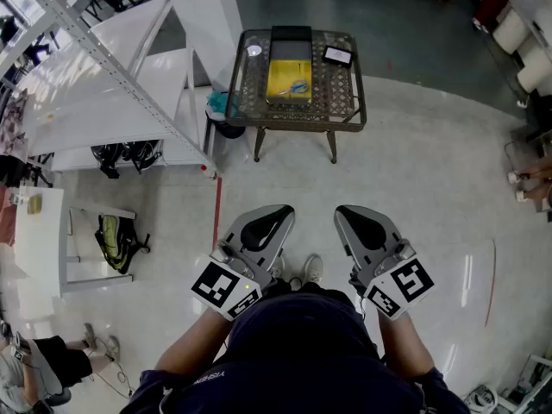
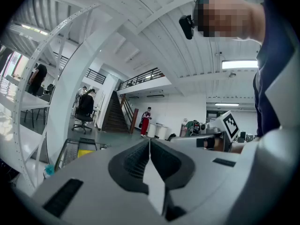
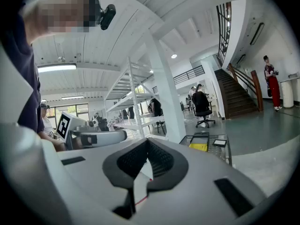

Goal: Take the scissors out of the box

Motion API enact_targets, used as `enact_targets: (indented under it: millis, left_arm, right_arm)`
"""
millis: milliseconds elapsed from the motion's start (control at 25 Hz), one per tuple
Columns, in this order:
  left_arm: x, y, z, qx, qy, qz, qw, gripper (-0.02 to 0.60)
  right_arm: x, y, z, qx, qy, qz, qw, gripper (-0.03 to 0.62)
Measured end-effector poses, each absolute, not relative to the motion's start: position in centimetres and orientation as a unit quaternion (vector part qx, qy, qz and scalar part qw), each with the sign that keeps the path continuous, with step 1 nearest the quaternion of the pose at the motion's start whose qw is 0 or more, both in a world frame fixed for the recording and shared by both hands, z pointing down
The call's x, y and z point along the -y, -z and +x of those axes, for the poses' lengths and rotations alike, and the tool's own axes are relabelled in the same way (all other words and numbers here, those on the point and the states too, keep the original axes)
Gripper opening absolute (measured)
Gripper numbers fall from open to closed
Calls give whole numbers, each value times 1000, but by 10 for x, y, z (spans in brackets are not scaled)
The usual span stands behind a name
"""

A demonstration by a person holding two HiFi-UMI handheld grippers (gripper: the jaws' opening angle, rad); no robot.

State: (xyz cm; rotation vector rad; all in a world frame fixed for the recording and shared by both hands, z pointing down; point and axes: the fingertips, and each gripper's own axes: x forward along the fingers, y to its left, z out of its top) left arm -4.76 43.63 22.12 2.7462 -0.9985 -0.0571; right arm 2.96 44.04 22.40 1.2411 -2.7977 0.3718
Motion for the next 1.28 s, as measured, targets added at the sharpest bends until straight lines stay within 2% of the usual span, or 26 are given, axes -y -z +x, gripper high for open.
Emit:
enact_targets:
  millis: [440,1280]
  left_arm:
    - [-438,-228,-37,343,14,932,114,29]
    - [-407,-236,33,377,6,919,119,29]
  right_arm:
    - [-440,-229,41,907,-130,399,21,18]
    - [-410,-240,119,918,-140,371,22,17]
